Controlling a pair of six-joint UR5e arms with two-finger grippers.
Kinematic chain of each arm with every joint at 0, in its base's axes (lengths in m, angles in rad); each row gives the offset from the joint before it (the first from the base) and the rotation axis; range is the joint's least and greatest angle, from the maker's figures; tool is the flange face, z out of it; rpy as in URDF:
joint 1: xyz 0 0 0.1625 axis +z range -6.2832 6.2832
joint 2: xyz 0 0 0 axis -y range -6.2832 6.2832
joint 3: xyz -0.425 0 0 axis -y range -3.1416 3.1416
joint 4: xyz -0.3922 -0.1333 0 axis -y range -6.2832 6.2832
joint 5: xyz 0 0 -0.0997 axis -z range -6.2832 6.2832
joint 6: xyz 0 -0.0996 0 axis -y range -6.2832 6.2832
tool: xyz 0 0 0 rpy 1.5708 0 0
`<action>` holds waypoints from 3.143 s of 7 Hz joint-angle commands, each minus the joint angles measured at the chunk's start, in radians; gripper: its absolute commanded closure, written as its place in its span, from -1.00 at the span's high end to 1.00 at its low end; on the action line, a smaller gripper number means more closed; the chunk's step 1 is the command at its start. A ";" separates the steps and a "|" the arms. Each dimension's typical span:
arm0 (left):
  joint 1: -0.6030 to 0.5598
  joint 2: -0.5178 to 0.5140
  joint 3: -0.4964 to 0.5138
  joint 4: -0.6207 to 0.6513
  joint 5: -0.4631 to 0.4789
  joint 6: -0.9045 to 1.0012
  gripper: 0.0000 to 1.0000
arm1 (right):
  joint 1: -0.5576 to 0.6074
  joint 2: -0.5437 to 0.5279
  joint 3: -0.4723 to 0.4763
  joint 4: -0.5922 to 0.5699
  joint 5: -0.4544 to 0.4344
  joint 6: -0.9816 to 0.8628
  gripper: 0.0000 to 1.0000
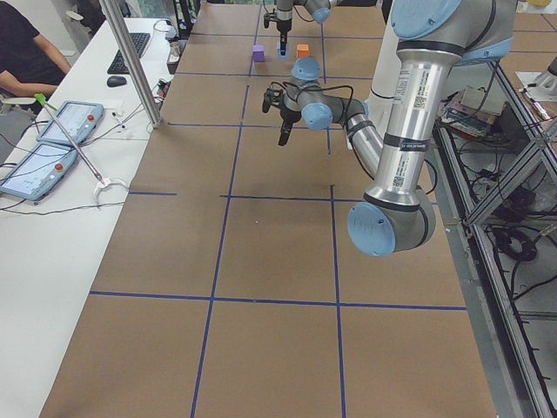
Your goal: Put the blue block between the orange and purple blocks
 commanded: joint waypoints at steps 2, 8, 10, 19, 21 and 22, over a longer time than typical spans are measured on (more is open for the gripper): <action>0.000 0.000 0.002 0.000 0.000 -0.002 1.00 | 0.038 0.002 -0.108 0.005 0.009 -0.037 -0.91; 0.000 -0.002 -0.002 0.000 0.000 -0.005 1.00 | 0.046 0.044 -0.173 0.005 0.008 -0.051 1.00; -0.004 0.001 -0.004 0.000 0.002 -0.004 1.00 | 0.117 0.032 -0.114 0.006 0.024 -0.062 1.00; -0.731 0.232 0.013 0.456 -0.408 1.086 1.00 | 0.766 -0.058 -0.046 -0.356 0.319 -0.990 1.00; -0.854 0.303 0.107 0.512 -0.565 1.096 1.00 | 0.766 -0.055 -0.038 -0.353 0.321 -0.987 1.00; -0.871 0.323 0.128 0.464 -0.586 1.094 1.00 | 0.765 -0.054 -0.040 -0.350 0.319 -0.984 1.00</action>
